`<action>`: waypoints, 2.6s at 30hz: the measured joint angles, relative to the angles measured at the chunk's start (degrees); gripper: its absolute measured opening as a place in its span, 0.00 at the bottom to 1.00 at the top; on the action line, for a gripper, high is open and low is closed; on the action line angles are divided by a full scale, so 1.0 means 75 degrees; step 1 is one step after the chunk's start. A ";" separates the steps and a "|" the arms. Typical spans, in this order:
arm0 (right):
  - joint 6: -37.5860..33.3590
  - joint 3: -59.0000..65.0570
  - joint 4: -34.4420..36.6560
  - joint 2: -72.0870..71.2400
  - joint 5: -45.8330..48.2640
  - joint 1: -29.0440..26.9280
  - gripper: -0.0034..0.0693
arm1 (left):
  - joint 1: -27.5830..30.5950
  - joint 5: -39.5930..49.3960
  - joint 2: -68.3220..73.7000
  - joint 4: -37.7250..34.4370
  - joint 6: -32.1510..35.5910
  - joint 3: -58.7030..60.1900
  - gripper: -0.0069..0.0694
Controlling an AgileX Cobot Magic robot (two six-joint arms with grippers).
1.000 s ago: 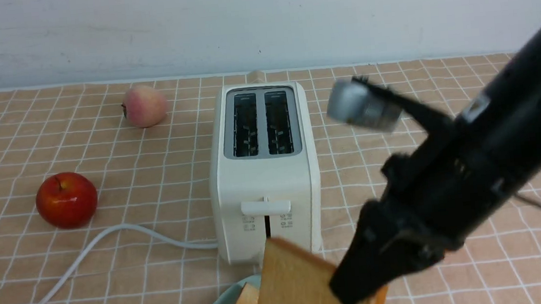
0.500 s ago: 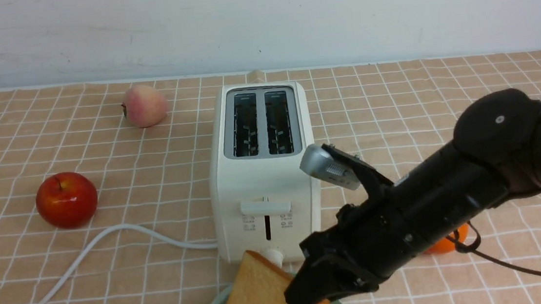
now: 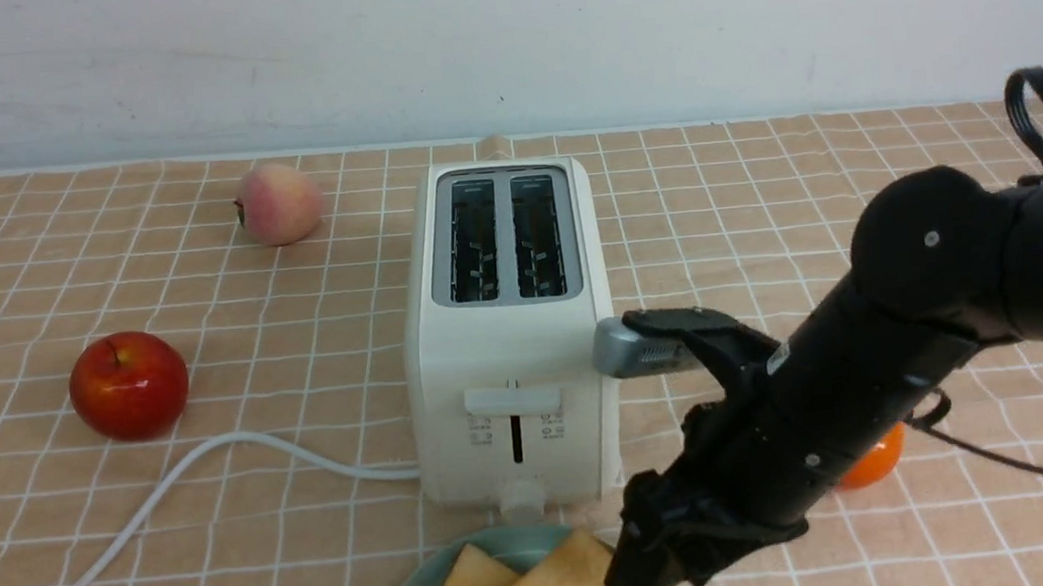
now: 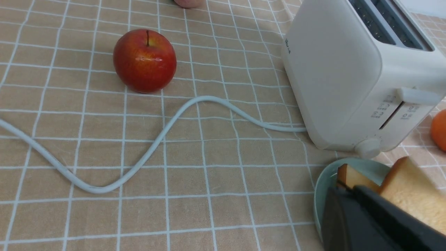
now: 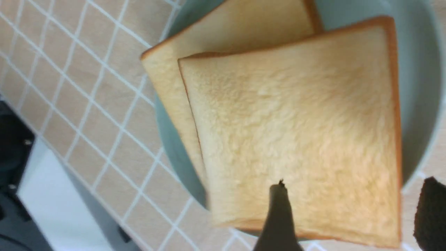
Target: Take toasted bread from bread machine on light coffee tablecloth place on plate.
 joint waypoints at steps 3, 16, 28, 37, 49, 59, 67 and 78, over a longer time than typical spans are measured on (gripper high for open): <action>0.0676 -0.0409 -0.1122 -0.0202 0.0257 0.0000 0.73 | 0.0000 0.0000 0.0000 0.0000 0.0000 0.0000 0.07; 0.4032 -0.2274 -0.6904 -0.3185 0.2530 -0.0007 0.48 | 0.0000 -0.0036 0.0000 0.0249 0.0000 0.0000 0.07; 0.5125 -0.0137 -0.6875 -0.8026 0.1304 -0.0007 0.02 | 0.0000 -0.2172 0.0000 0.0290 0.0000 0.0009 0.07; 0.6331 0.4158 -0.6965 -1.1028 -0.1731 -0.0007 0.03 | 0.0000 -0.2972 0.0007 0.0322 -0.0034 0.0009 0.07; 0.6486 0.6674 -0.7818 -1.1853 -0.6481 -0.0007 0.04 | 0.0000 -0.2908 0.0007 0.0322 -0.0138 0.0009 0.08; 0.6486 0.6893 -0.7940 -1.1853 -0.6781 -0.0007 0.05 | 0.0000 -0.2908 0.0007 0.0322 -0.0138 0.0009 0.09; 0.6486 0.6898 -0.7964 -1.1853 -0.6781 -0.0007 0.05 | 0.0000 -0.2903 0.0007 0.0322 -0.0138 0.0009 0.09; 0.6486 0.6898 -0.7964 -1.1853 -0.6781 -0.0007 0.06 | 0.0007 -0.2688 -0.0145 0.0202 -0.0040 0.0407 0.10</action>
